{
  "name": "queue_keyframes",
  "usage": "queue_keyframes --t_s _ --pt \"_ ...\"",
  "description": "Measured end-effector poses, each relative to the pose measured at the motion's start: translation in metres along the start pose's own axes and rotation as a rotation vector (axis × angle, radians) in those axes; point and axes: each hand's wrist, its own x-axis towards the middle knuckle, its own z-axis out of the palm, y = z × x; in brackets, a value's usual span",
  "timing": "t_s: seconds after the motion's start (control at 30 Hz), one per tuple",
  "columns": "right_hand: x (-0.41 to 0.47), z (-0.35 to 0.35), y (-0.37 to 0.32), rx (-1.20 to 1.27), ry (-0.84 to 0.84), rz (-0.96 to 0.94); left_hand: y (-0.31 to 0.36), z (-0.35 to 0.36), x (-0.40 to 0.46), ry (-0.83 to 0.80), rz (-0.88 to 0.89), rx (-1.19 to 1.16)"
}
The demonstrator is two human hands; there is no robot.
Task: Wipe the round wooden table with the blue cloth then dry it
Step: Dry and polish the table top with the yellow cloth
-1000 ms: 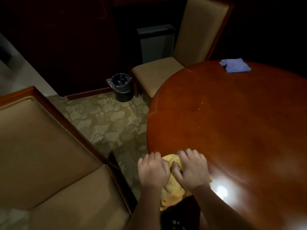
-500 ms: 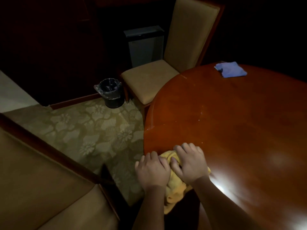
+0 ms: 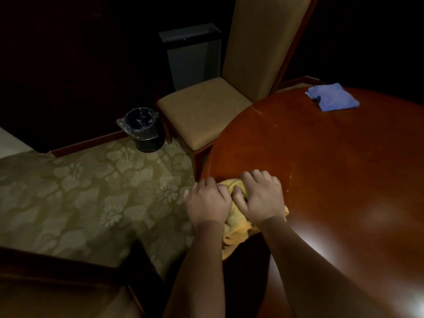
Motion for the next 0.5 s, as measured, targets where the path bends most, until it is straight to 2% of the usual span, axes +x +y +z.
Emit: queue_keyframes --t_s 0.33,0.5 --pt "0.113 0.039 0.037 -0.043 0.098 0.182 0.027 0.066 0.137 -0.021 0.192 -0.008" --pt "0.163 0.053 0.062 -0.052 0.162 0.239 0.048 0.098 0.192 0.048 0.281 0.010"
